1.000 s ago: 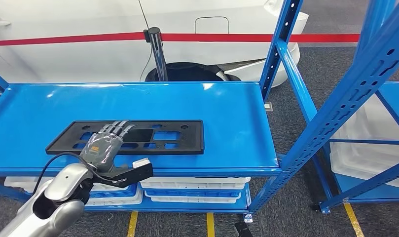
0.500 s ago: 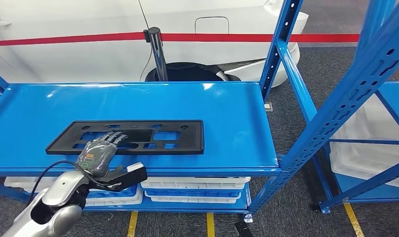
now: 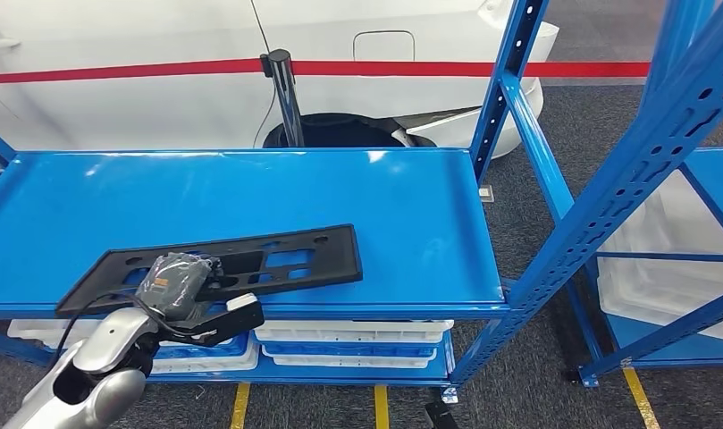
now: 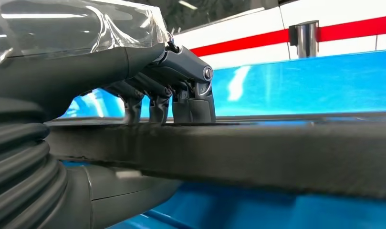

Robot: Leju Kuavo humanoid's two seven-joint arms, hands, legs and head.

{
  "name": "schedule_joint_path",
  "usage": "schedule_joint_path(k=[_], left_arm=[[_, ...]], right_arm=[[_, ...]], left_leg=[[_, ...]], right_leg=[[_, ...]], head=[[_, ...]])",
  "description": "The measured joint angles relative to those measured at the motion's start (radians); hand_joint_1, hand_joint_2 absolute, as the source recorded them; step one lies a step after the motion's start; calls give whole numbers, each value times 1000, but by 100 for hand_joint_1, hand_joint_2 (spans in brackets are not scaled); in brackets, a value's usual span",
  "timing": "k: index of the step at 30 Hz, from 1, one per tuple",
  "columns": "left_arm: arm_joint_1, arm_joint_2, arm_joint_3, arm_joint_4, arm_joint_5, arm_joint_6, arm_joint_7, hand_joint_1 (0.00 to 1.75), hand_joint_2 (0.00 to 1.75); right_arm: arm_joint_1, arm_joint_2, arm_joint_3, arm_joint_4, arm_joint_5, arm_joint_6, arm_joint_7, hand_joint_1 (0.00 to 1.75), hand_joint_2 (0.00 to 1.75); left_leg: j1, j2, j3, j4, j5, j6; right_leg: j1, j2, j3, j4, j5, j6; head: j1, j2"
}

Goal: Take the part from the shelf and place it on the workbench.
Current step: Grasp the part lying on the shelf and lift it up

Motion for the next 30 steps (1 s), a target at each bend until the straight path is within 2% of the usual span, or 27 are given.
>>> schedule_joint_path(k=[5, 8, 10, 14, 18, 24, 30], left_arm=[[-3, 0, 13, -4, 101, -41, -44, 175, 175], [-5, 0, 21, -14, 151, -21, -53, 175, 175], [-1, -1, 29, -22, 204, 34, -72, 175, 175], [-3, -8, 69, -54, 402, 183, -161, 175, 175], [-4, -24, 105, -89, 525, 273, -225, 175, 175], [-5, -63, 162, -151, 626, 482, -288, 175, 175], [-24, -105, 233, -229, 623, 675, -311, 175, 175]], right_arm=[[-1, 0, 0, 0, 9, 3, 1, 0, 0], [-1, 0, 0, 0, 12, 4, 1, 0, 0], [-1, 0, 0, 0, 11, 4, 0, 0, 0], [0, 0, 0, 0, 9, -1, -3, 0, 0], [0, 0, 0, 0, 5, -5, -7, 0, 0], [5, 0, 0, 0, -9, -17, -19, 0, 0], [17, 0, 0, 0, -21, -37, -26, 0, 0]], left_leg=[[0, 0, 1, 0, 0, 0], [0, 0, 2, 0, 0, 0], [0, 0, 2, 0, 0, 0], [0, -3, 4, 0, 0, 0], [0, -8, 11, -1, -1, 0], [0, -4, 9, -1, 1, -2], [0, -3, 7, -1, 1, -3]], right_leg=[[0, 0, 1, 0, 0, 0], [0, 0, 2, 0, 0, 0], [0, 0, 2, 0, 0, 0], [0, -2, 5, 0, -2, 0], [0, -6, 13, 0, -6, 1], [0, -4, 9, 0, -1, -1], [0, -2, 7, 0, -1, -1]], head=[[0, 0], [0, 0], [0, 0], [0, 0], [0, 0], [0, 0], [0, 0]])
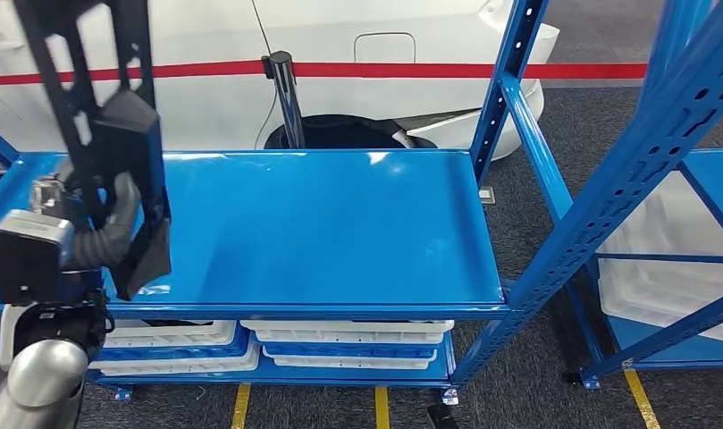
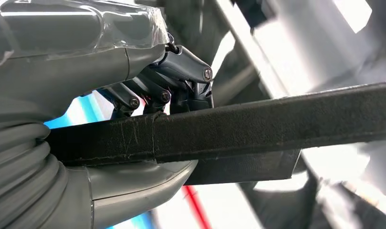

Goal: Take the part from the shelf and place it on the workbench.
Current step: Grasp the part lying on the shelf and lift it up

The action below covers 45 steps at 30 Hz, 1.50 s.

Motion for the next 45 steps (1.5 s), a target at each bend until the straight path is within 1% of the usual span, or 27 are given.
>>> schedule_joint_path(k=[10, 14, 16, 17, 18, 20, 21, 22, 23, 24, 25, 26, 27, 28, 30, 31, 32, 33, 35, 36, 37, 38, 39, 41, 42, 43, 45], left_arm=[[-16, -30, 45, -78, -107, 147, 32, 175, 175], [-16, -36, 50, -88, -143, 164, 50, 175, 175], [-17, -40, 52, -92, -146, 164, 50, 175, 175], [-18, -43, 52, -94, -146, 164, 49, 175, 175], [-19, -45, 53, -96, -146, 165, 49, 175, 175], [-18, -52, 52, -98, -146, 165, 49, 175, 175], [-16, -54, 51, -98, -147, 165, 49, 175, 175], [-14, -57, 50, -99, -148, 165, 50, 175, 175], [-13, -59, 48, -99, -151, 164, 54, 175, 175], [-13, -61, 47, -100, -157, 162, 60, 175, 175], [-15, -62, 46, -102, -166, 159, 71, 175, 175], [-17, -63, 46, -105, -179, 155, 85, 175, 175], [-19, -63, 45, -109, -193, 151, 98, 175, 175], [-23, -63, 45, -112, -206, 146, 109, 175, 175], [-29, -63, 44, -118, -224, 141, 128, 175, 175], [-31, -63, 44, -120, -230, 140, 135, 175, 175], [-32, -63, 44, -122, -233, 139, 141, 175, 175], [-33, -63, 44, -123, -237, 139, 144, 175, 175], [-35, -63, 44, -128, -241, 139, 152, 175, 175], [-34, -63, 44, -129, -243, 139, 155, 175, 175], [-33, -63, 44, -130, -245, 140, 158, 175, 175], [-31, -63, 44, -131, -246, 141, 159, 175, 175], [-30, -63, 44, -131, -248, 142, 159, 175, 175], [-30, -63, 45, -135, -252, 145, 159, 175, 175], [-30, -63, 46, -138, -254, 146, 159, 175, 175], [-29, -62, 47, -140, -255, 147, 160, 175, 175], [-26, -61, 49, -145, -256, 148, 165, 175, 175]], right_arm=[[12, 0, 0, 0, -17, -16, -12, 0, 0], [15, 0, 0, 0, -20, -21, -13, 0, 0], [15, 0, 0, 0, -22, -24, -15, 0, 0], [15, 0, -1, 0, -22, -25, -16, 0, 0], [16, -1, -1, 0, -23, -26, -17, 0, 0], [20, -1, -1, 0, -26, -27, -19, 0, 0], [23, -2, -1, 0, -27, -28, -20, 0, 0], [25, -2, -1, 0, -28, -28, -21, 0, 0], [27, -2, -1, 0, -29, -29, -22, 0, 0], [28, -3, -1, 0, -30, -29, -22, 0, 0], [29, -3, -1, 0, -32, -29, -22, 0, 0], [30, -3, -1, 0, -35, -29, -22, 0, 0], [30, -2, -2, 0, -39, -29, -23, 0, 0], [31, -2, -2, 0, -43, -29, -24, 0, 0], [30, -3, -5, 1, -47, -29, -25, 0, 0], [30, -3, -6, 1, -48, -29, -25, 0, 0], [29, -3, -7, 1, -48, -29, -24, 0, 0], [29, -3, -8, 1, -47, -29, -24, 0, 0], [30, -3, -9, 1, -49, -31, -24, 0, 0], [30, -3, -9, 1, -51, -33, -25, 0, 0], [31, -3, -9, 1, -53, -35, -26, 0, 0], [31, -3, -10, 1, -55, -35, -27, 0, 0], [32, -3, -10, 1, -57, -36, -28, 0, 0], [31, -2, -10, 1, -58, -37, -29, 0, 0], [31, -2, -10, 1, -58, -37, -29, 0, 0], [32, -1, -10, 1, -58, -37, -29, 0, 0], [35, 0, -10, 1, -58, -37, -29, 0, 0]], left_leg=[[-3, 0, -3, 3, -5, 6], [-7, 0, -4, 5, -4, 13], [-1, 2, 1, -6, 7, 20], [3, 4, 3, -12, 13, 24], [8, 6, 5, -18, 18, 26], [9, 9, 3, -20, 20, 29], [11, 9, 2, -19, 21, 28], [13, 9, 0, -19, 21, 27], [16, 9, -1, -18, 22, 24], [21, 9, -1, -15, 21, 20], [24, 8, -3, -11, 20, 13], [26, 7, -6, -6, 17, 4], [26, 6, -9, 0, 16, -5], [25, 5, -13, 5, 16, -13], [26, 4, -19, 9, 19, -25], [29, 4, -23, 15, 15, -29], [31, 4, -32, 34, -3, -32], [33, 5, -49, 75, -34, -34], [32, 5, -103, 215, -121, -35], [31, 5, -126, 283, -154, -36], [30, 5, -135, 324, -168, -35], [29, 5, -125, 322, -163, -33], [28, 5, -94, 280, -143, -29], [21, 6, 3, 122, -95, -16], [17, 6, 41, 58, -78, -12], [12, 6, 62, 17, -69, -8], [7, 6, 61, 3, -56, -4]], right_leg=[[-3, 0, -2, -1, -1, 4], [-8, 0, -1, -2, 2, 11], [-7, 0, -3, 3, -3, 18], [-7, 0, -11, 22, -20, 23], [-7, 0, -28, 64, -50, 27], [-15, 0, -85, 205, -128, 38], [-19, 0, -110, 269, -154, 44], [-24, -1, -121, 303, -161, 50], [-30, -2, -110, 292, -147, 55], [-35, -3, -78, 241, -118, 62], [-42, -4, -34, 164, -89, 70], [-45, -1, 5, 96, -65, 74], [-47, 3, 29, 51, -51, 74], [-47, 7, 39, 29, -49, 68], [-44, 12, 29, 33, -49, 48], [-44, 11, 26, 31, -49, 38], [-43, 10, 21, 32, -45, 29], [-42, 9, 17, 30, -41, 20], [-38, 7, 4, 31, -31, 6], [-34, 6, -4, 31, -26, 1], [-31, 6, -11, 31, -21, -3], [-29, 7, -17, 31, -15, -4], [-27, 7, -23, 31, -10, -5], [-24, 8, -32, 32, 1, -1], [-23, 9, -35, 31, 7, 3], [-23, 8, -37, 30, 13, 9], [-25, 7, -38, 23, 26, 24]], head=[[0, 0], [0, 0], [0, 0], [2, 0], [3, 0], [5, 0], [5, 0], [6, 0], [5, 0], [5, 0], [6, 0], [6, 0], [7, 0], [7, 0], [6, 0], [6, 0], [5, 0], [4, 0], [3, 0], [3, 0], [3, 0], [3, 0], [3, 0], [3, 0], [3, 0], [3, 0], [2, 0]])
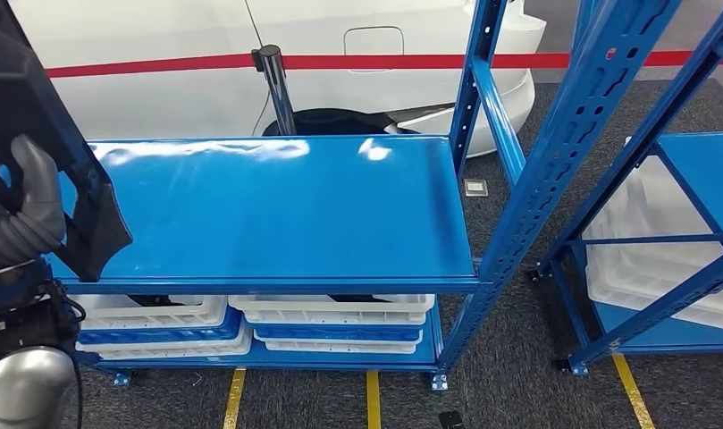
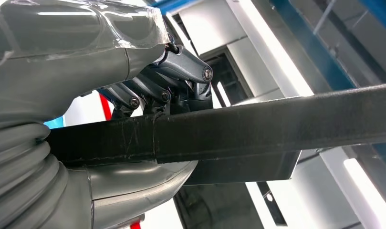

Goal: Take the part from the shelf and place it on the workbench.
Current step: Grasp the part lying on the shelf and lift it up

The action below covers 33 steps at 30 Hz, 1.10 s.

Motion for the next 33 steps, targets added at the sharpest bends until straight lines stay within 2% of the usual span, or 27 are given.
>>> schedule_joint_path(k=[1, 2, 3, 4, 6, 7, 8, 9, 10, 12, 13, 14, 16, 17, 18, 19, 21, 22, 23, 24, 25, 27, 28, 29, 31, 32, 33], left_arm=[[2, 1, 1, -2, -1, 0, 5, 175, 175], [4, 1, 3, -4, -2, -1, 11, 175, 175], [7, 1, 5, -5, -3, -2, 16, 175, 175], [10, 1, 6, -6, -3, -3, 19, 175, 175], [17, 2, 8, -8, -5, -7, 25, 175, 175], [22, 3, 8, -9, -6, -8, 28, 175, 175], [26, 4, 8, -9, -8, -9, 29, 175, 175], [29, 4, 8, -9, -11, -10, 31, 175, 175], [31, 5, 8, -9, -15, -10, 32, 175, 175], [33, 6, 10, -9, -24, -9, 33, 175, 175], [34, 6, 11, -10, -30, -8, 33, 175, 175], [35, 7, 12, -11, -34, -8, 33, 175, 175], [38, 8, 13, -11, -37, -8, 34, 175, 175], [39, 9, 13, -11, -38, -9, 35, 175, 175], [40, 11, 14, -11, -38, -9, 36, 175, 175], [41, 12, 14, -11, -37, -10, 36, 175, 175], [42, 14, 14, -11, -33, -15, 37, 175, 175], [43, 14, 13, -11, -30, -19, 37, 175, 175], [43, 14, 12, -11, -27, -24, 36, 175, 175], [41, 14, 11, -11, -25, -27, 34, 175, 175], [38, 14, 9, -11, -23, -31, 30, 175, 175], [28, 14, 5, -11, -18, -38, 20, 175, 175], [22, 14, 2, -11, -16, -41, 14, 175, 175], [17, 14, 0, -10, -13, -44, 8, 175, 175], [12, 13, -5, -7, -2, -47, -5, 175, 175], [9, 12, -8, -5, 5, -50, -13, 175, 175], [6, 10, -11, -3, 12, -53, -20, 175, 175]], right_arm=[[1, 0, 0, 0, -1, 0, 0, 0, 0], [2, 0, 0, 0, -3, 0, -1, 0, 0], [2, -1, 0, 0, -4, -1, -2, 0, 0], [3, -1, 0, 0, -5, -1, -2, 0, 0], [5, -1, -1, 0, -7, -2, -3, 0, 0], [6, -1, -1, 0, -9, -2, -3, 0, 0], [7, -1, -1, 0, -10, -2, -4, 0, 0], [6, -2, -1, 0, -11, -3, -4, 0, 0], [5, -2, -1, 0, -12, -3, -4, 0, 0], [2, -4, -1, 0, -12, -6, -5, 0, 0], [0, -5, -1, 0, -11, -8, -5, 0, 0], [-2, -6, -1, 0, -11, -10, -6, 0, 0], [-5, -6, -1, 0, -7, -13, -5, 0, 0], [-8, -6, -1, 0, -5, -13, -3, 0, 0], [-10, -6, -1, 0, -2, -13, 0, 0, 0], [-12, -6, -1, 0, 1, -13, 3, 0, 0], [-15, -6, -1, 0, 11, -12, 15, 0, 0], [-16, -6, -1, 0, 16, -12, 23, 0, 0], [-17, -7, -1, 0, 21, -12, 32, 0, 0], [-19, -7, -1, 0, 25, -11, 39, 0, 0], [-22, -8, -1, 0, 28, -9, 47, 0, 0], [-30, -14, -1, 0, 30, -3, 64, 0, 0], [-34, -18, -1, 0, 30, 2, 72, 0, 0], [-37, -24, -1, 0, 27, 8, 81, 0, 0], [-41, -39, -2, 0, 9, 27, 98, 0, 0], [-43, -48, -4, 1, -1, 36, 107, 0, 0], [-44, -58, -5, 1, -9, 43, 115, 0, 0]], left_leg=[[2, 1, -3, -6, 9, 5], [5, 2, -8, -13, 21, 11], [8, 3, -14, -21, 34, 17], [10, 5, -23, -25, 46, 22], [10, 4, -44, -25, 63, 26], [10, 4, -55, -24, 71, 25], [10, 4, -65, -23, 78, 23], [11, 4, -75, -21, 84, 21], [12, 4, -84, -17, 90, 17], [12, 4, -100, -7, 97, 9], [11, 4, -105, -2, 101, 3], [10, 5, -108, 1, 106, -4], [12, 5, -114, 3, 113, -18], [15, 4, -120, 12, 105, -23], [17, 4, -133, 41, 78, -28], [19, 4, -152, 89, 37, -31], [19, 3, -200, 233, -55, -38], [19, 3, -214, 290, -79, -41], [19, 3, -212, 317, -84, -41], [19, 3, -189, 300, -69, -41], [19, 4, -147, 245, -44, -39], [17, 3, -44, 87, -6, -31], [14, 2, -12, 31, 2, -25], [11, 2, 5, 0, 3, -20], [7, 2, -3, -7, 12, -5], [8, 3, -10, -8, 20, 4], [9, 5, -18, -9, 30, 15]], right_leg=[[-1, -1, -2, -1, 3, 7], [-1, -2, -8, 6, -9, 13], [0, -3, -20, 32, -38, 18], [0, -4, -38, 80, -83, 22], [-1, -5, -76, 213, -173, 30], [-2, -5, -84, 262, -190, 34], [-4, -5, -76, 280, -188, 36], [-5, -6, -49, 259, -169, 38], [-6, -6, -3, 200, -143, 39], [-5, -5, 99, 52, -117, 33], [-2, -4, 128, 3, -116, 27], [0, -3, 139, -18, -119, 19], [2, -4, 130, -20, -110, 1], [1, -6, 124, -21, -104, -8], [0, -8, 117, -23, -95, -17], [-2, -11, 108, -24, -86, -25], [0, -14, 86, -23, -69, -31], [1, -14, 74, -23, -61, -31], [1, -15, 63, -22, -52, -30], [1, -14, 52, -22, -44, -28], [1, -14, 43, -22, -36, -25], [3, -12, 29, -21, -23, -16], [4, -11, 25, -21, -15, -10], [5, -10, 21, -22, -8, -4], [6, -9, 16, -25, 6, 9], [4, -9, 10, -19, 0, 14], [3, -9, -2, 2, -23, 20]], head=[[-1, 0], [1, 0], [2, 0], [3, 0], [6, 0], [6, 0], [6, 0], [6, 0], [6, 0], [6, 0], [6, 0], [5, 0], [6, 0], [5, 0], [5, 0], [4, 0], [3, 0], [3, 0], [3, 0], [3, 0], [3, 0], [3, 0], [3, 0], [3, 0], [4, 0], [4, 0], [5, 0]])
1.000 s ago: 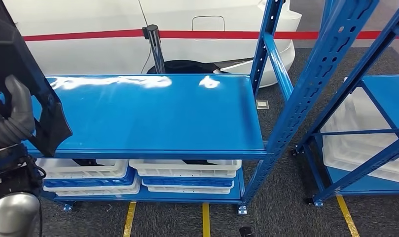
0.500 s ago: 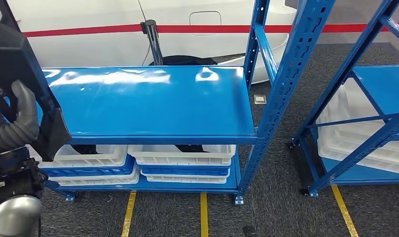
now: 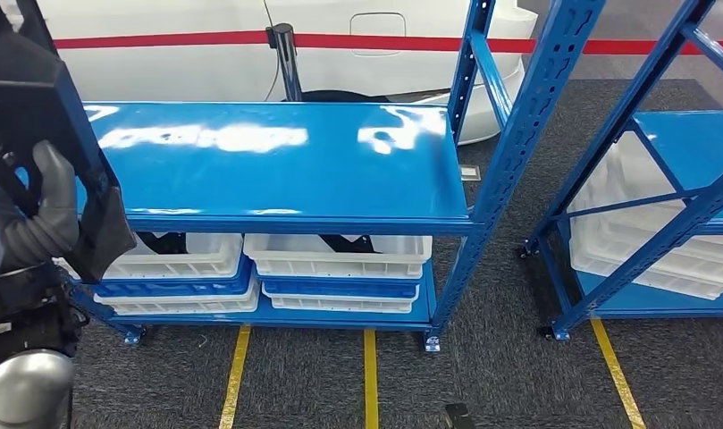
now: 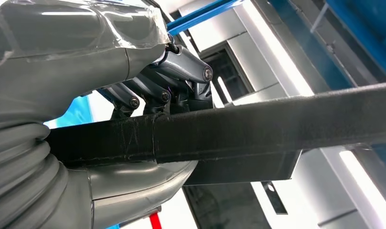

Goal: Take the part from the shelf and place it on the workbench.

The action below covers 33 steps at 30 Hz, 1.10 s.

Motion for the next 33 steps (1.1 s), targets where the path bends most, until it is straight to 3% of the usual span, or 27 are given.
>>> schedule_joint_path(k=[1, 3, 4, 5, 6, 7, 9, 10, 11, 13, 15, 16, 18, 19, 20, 21, 22, 24, 26, 27, 30, 31, 33], left_arm=[[-3, -2, -3, 2, 6, -2, -6, 175, 175], [-8, -7, -8, 8, 17, -4, -13, 175, 175], [-9, -9, -11, 11, 23, -4, -15, 175, 175], [-10, -11, -14, 15, 29, -5, -18, 175, 175], [-10, -12, -16, 18, 35, -5, -21, 175, 175], [-11, -12, -19, 21, 39, -5, -23, 175, 175], [-15, -13, -22, 25, 44, -5, -26, 175, 175], [-17, -13, -24, 26, 45, -6, -26, 175, 175], [-19, -13, -26, 28, 46, -6, -27, 175, 175], [-23, -14, -30, 31, 47, -7, -27, 175, 175], [-26, -15, -32, 34, 49, -7, -26, 175, 175], [-26, -15, -32, 35, 51, -7, -25, 175, 175], [-27, -15, -32, 39, 56, -7, -24, 175, 175], [-26, -15, -32, 41, 58, -7, -24, 175, 175], [-25, -15, -32, 43, 59, -7, -24, 175, 175], [-25, -15, -33, 44, 60, -7, -24, 175, 175], [-26, -15, -33, 46, 61, -7, -24, 175, 175], [-28, -15, -33, 47, 61, -8, -24, 175, 175], [-32, -15, -32, 48, 62, -8, -24, 175, 175], [-33, -15, -32, 49, 63, -8, -23, 175, 175], [-32, -15, -33, 52, 70, -10, -22, 175, 175], [-33, -15, -33, 54, 76, -14, -20, 175, 175], [-39, -15, -33, 55, 88, -29, -12, 175, 175]], right_arm=[[-1, -10, -1, 1, -3, 4, 8, 0, 0], [-2, -28, -2, 4, 1, 4, 28, 0, 0], [-2, -37, -2, 6, 7, 2, 40, 0, 0], [-2, -47, -2, 8, 15, -1, 54, 0, 0], [-2, -56, -2, 10, 22, -6, 66, 0, 0], [-3, -67, -2, 12, 29, -11, 77, 0, 0], [-5, -87, -1, 16, 40, -19, 91, 0, 0], [-7, -95, -1, 17, 44, -21, 94, 0, 0], [-7, -101, -1, 18, 46, -22, 97, 0, 0], [-8, -110, -1, 20, 54, -27, 104, 0, 0], [-9, -114, -1, 22, 65, -31, 113, 0, 0], [-9, -115, -1, 23, 69, -31, 118, 0, 0], [-9, -117, -1, 24, 72, -32, 122, 0, 0], [-9, -118, -1, 24, 74, -32, 124, 0, 0], [-8, -118, -1, 25, 77, -32, 125, 0, 0], [-7, -118, -1, 25, 79, -32, 126, 0, 0], [-7, -118, -1, 26, 81, -32, 128, 0, 0], [-7, -119, -1, 27, 83, -32, 130, 0, 0], [-8, -120, -1, 28, 86, -32, 133, 0, 0], [-8, -121, 0, 28, 88, -32, 135, 0, 0], [-7, -122, 1, 31, 91, -34, 139, 0, 0], [-6, -122, 2, 32, 92, -33, 141, 0, 0], [-5, -122, 3, 33, 95, -31, 146, 0, 0]], left_leg=[[1, 1, -10, -2, 10, 9], [-1, 3, -33, -1, 28, 19], [-3, 3, -44, 0, 37, 20], [-5, 3, -55, 0, 46, 20], [-7, 3, -65, 1, 54, 20], [-8, 3, -74, 1, 61, 20], [-12, 2, -87, 3, 74, 15], [-13, 3, -91, 3, 80, 11], [-15, 4, -94, 4, 86, 6], [-15, 6, -99, 4, 98, -6], [-12, 6, -114, 27, 76, -17], [-11, 5, -131, 67, 41, -23], [-5, 5, -180, 204, -53, -35], [-3, 5, -201, 275, -87, -40], [-1, 5, -208, 320, -99, -44], [1, 5, -196, 328, -90, -47], [3, 5, -165, 296, -66, -48], [5, 5, -63, 150, -23, -48], [2, 2, 12, 29, -17, -39], [-1, 1, 23, 5, -21, -34], [-4, 1, 7, 5, -10, -13], [-4, 2, -1, 6, -2, -3], [-3, 4, -19, 4, 17, 15]], right_leg=[[-1, 0, -18, 42, -39, 4], [-2, -1, -65, 183, -137, 12], [-2, -1, -82, 248, -167, 14], [-2, -1, -84, 286, -175, 16], [-1, -1, -67, 283, -162, 15], [-1, -1, -27, 236, -136, 12], [4, 0, 82, 79, -95, 0], [7, 0, 125, 12, -86, -6], [10, 0, 148, -27, -85, -10], [12, -1, 150, -46, -78, -19], [7, -4, 138, -49, -62, -32], [4, -6, 129, -51, -52, -38], [2, -8, 107, -50, -35, -45], [2, -9, 94, -50, -26, -45], [2, -9, 81, -49, -16, -44], [2, -9, 69, -48, -7, -42], [1, -8, 57, -47, 1, -39], [1, -7, 38, -43, 15, -30], [3, -6, 26, -39, 25, -21], [4, -5, 22, -38, 30, -16], [3, -5, 13, -36, 42, -1], [1, -5, 4, -21, 26, 3], [-2, -5, -32, 72, -57, 10]], head=[[1, 0], [3, 0], [4, 0], [4, 0], [4, 0], [4, 0], [4, 0], [4, 0], [4, 0], [5, 0], [4, 0], [3, 0], [1, 0], [1, 0], [1, 0], [1, 0], [1, 0], [1, 0], [2, 0], [2, 0], [2, 0], [3, 0], [4, 0]])
